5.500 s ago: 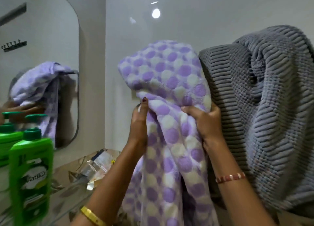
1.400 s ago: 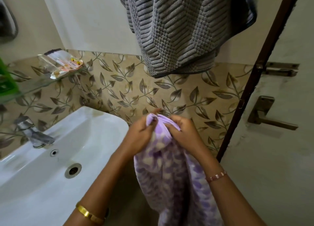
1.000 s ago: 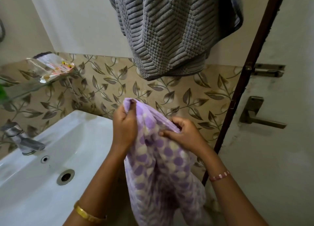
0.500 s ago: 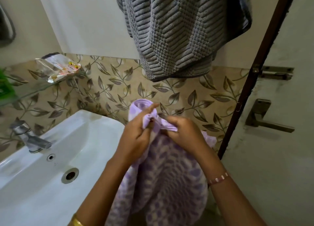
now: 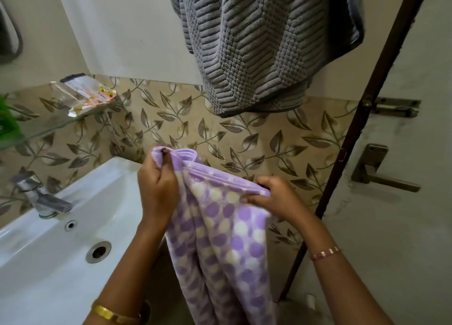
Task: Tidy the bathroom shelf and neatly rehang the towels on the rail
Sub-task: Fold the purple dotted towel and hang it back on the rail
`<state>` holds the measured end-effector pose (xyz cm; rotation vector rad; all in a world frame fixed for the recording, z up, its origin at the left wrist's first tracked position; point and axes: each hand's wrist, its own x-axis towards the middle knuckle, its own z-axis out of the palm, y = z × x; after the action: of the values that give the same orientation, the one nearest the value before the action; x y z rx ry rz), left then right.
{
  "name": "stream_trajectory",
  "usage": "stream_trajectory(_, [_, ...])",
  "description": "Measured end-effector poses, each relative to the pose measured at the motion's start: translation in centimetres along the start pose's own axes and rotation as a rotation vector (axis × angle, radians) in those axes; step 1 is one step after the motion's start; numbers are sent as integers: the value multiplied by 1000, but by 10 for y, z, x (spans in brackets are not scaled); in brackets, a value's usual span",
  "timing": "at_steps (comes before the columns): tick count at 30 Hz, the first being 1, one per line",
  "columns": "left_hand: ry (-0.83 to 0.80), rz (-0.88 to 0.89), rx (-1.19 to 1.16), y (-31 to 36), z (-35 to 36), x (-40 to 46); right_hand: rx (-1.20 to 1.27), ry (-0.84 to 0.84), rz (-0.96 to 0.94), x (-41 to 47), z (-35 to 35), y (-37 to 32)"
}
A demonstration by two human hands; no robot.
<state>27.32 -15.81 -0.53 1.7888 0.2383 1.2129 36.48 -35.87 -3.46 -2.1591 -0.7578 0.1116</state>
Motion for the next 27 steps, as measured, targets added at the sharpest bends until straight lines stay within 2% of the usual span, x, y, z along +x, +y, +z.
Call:
stream_trajectory(2, [11, 2, 9, 3, -5, 2, 44, 53, 52, -5, -3, 13])
stream_trajectory(5, [-101, -11, -21, 10, -6, -2, 88, 101, 16, -6, -12, 8])
stream_trajectory(10, [-509, 39, -166, 29, 20, -22, 15, 76, -230, -3, -18, -42])
stream_trajectory(11, [-546, 46, -197, 31, 27, -28, 6, 64, -275, -4, -17, -53])
stream_trajectory(15, [-435, -3, -227, 24, 32, -33, -68, 58, -312, -5, -21, -69])
stream_trajectory(18, [-317, 36, -100, 13, 26, -26, -23, 29, -260, -8, -23, -60])
stream_trajectory(21, [-164, 7, -107, 8, 19, -17, 22, 37, -179, -7, -30, -45])
stream_trajectory(23, [-98, -24, -117, 4, 15, -10, 91, 65, -116, -8, -37, -33])
stream_trajectory(27, [-128, -42, -117, 4, 18, -12, 382, 76, -83, -11, -36, -20])
